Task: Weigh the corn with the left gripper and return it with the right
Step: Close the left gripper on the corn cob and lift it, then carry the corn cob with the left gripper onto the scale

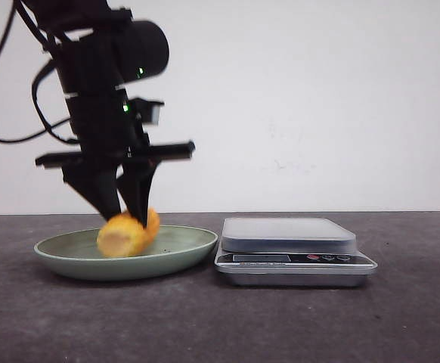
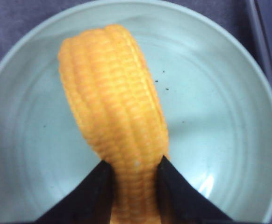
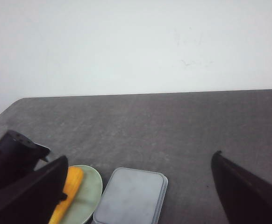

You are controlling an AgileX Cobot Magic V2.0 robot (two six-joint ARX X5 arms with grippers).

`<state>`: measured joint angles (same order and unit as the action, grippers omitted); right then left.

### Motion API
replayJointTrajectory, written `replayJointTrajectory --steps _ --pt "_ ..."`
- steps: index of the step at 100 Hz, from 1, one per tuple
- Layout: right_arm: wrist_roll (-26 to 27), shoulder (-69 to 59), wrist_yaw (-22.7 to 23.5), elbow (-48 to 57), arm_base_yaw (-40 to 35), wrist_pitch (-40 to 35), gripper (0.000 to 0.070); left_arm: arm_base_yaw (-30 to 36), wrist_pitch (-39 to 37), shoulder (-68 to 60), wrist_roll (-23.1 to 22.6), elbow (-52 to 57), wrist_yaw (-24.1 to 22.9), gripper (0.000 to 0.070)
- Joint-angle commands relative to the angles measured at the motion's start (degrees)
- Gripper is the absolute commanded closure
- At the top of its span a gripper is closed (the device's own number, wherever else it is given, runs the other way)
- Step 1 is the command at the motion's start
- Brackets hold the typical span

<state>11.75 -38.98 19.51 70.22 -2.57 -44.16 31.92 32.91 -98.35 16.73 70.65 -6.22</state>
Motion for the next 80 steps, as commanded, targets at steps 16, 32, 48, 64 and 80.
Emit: replayJointTrajectory --steps 16,32,48,64,80 --pt "-0.8 -0.2 0.0 1.2 -0.1 0.3 0.0079 1.4 -1.0 11.4 0.1 0.9 2.4 0.0700" --pt "-0.7 -0.2 0.0 1.2 -0.1 0.4 0.0079 4.6 -3.8 17.7 3.2 0.9 6.0 0.0699" --pt "-0.5 -0.2 0.0 1.2 -0.1 0.4 0.0079 9.2 -8.1 18.2 6.5 1.7 7.8 0.0697" --pt "-0.4 -0.2 0.0 1.2 -0.1 0.4 0.0079 13.3 -9.2 13.6 7.8 4.6 7.7 0.0697" --pt "-0.4 -0.2 0.0 1.2 -0.1 0.4 0.0079 14.6 -9.2 6.3 8.3 9.4 7.6 0.0696"
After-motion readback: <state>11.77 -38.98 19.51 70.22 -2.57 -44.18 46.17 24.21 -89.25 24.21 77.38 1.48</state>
